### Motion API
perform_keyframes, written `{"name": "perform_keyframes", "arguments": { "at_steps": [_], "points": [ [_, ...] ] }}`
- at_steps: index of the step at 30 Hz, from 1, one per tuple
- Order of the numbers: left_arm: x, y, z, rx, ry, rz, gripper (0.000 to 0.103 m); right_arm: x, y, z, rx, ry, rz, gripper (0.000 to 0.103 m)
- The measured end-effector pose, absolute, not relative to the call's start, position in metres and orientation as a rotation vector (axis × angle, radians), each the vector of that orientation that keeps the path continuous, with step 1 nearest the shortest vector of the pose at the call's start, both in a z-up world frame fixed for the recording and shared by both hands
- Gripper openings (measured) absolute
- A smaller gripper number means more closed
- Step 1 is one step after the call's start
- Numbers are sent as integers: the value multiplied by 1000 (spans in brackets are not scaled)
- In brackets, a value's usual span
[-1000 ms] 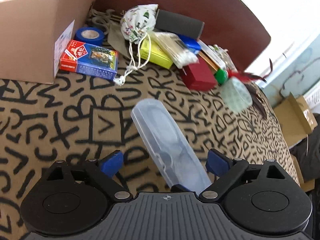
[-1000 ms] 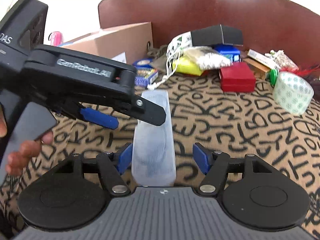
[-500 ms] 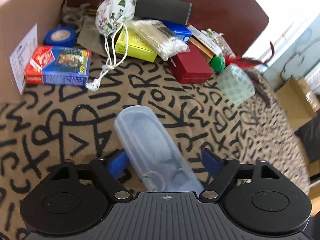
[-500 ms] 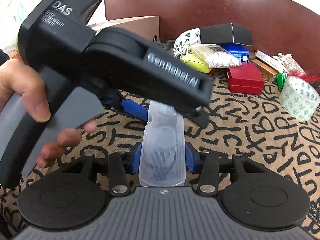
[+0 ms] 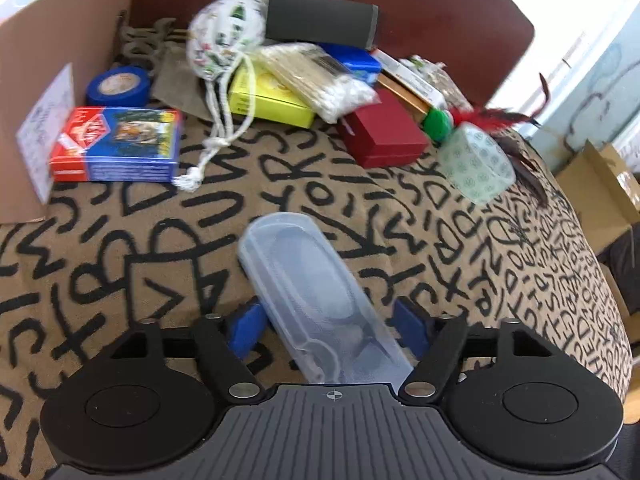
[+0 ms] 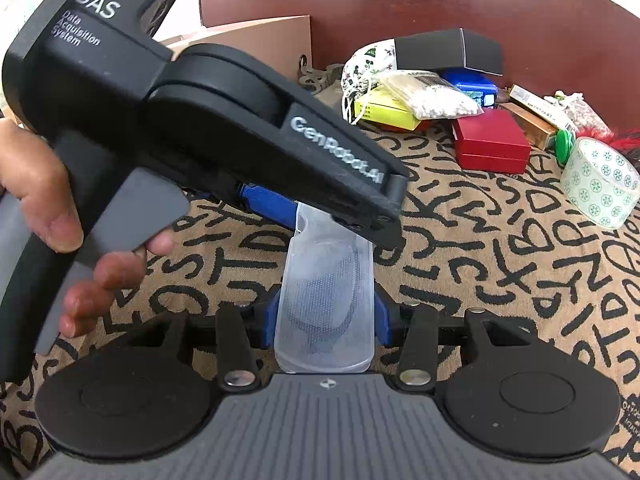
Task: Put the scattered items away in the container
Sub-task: 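Lift the clear plastic case with both tools toward the cardboard box, then lower the clear case into the cardboard box and open both tools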
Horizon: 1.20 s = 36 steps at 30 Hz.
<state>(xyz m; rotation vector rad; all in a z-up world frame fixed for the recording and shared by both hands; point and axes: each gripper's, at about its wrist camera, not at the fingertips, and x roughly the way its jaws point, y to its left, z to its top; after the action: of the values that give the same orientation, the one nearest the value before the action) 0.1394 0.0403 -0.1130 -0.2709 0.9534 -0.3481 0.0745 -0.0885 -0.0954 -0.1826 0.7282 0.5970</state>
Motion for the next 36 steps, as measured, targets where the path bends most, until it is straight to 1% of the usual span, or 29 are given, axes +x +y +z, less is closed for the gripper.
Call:
{"name": "perform_keyframes", "arguments": {
  "at_steps": [1, 2, 3, 6, 11, 16, 21, 27, 32, 36],
  "points": [
    [138, 40, -113, -261, 945, -345, 81, 75, -88, -96, -182, 729, 596, 50],
    [136, 40, -113, -245, 936, -335, 72, 76, -89, -96, -175, 732, 594, 50],
    [133, 41, -113, -242, 925, -334, 67, 75, -90, -95, -164, 736, 592, 50],
    [128, 50, -110, -309, 938, -338, 63, 69, -89, -89, -156, 744, 597, 50],
    [110, 65, -93, -373, 895, -331, 61, 57, -82, -71, -177, 716, 616, 50],
    [98, 91, -50, -386, 756, -297, 61, 56, -62, -33, -186, 619, 659, 50],
    [99, 153, -2, -453, 626, -215, 61, 70, -11, 10, -227, 493, 749, 50],
    [106, 238, 51, -482, 504, -91, 61, 91, 79, 51, -293, 358, 861, 50],
    [136, 303, 68, -536, 491, -66, 60, 110, 149, 72, -341, 278, 899, 50],
    [160, 342, 58, -566, 493, -44, 60, 134, 193, 72, -353, 283, 917, 50]
  ]
}}
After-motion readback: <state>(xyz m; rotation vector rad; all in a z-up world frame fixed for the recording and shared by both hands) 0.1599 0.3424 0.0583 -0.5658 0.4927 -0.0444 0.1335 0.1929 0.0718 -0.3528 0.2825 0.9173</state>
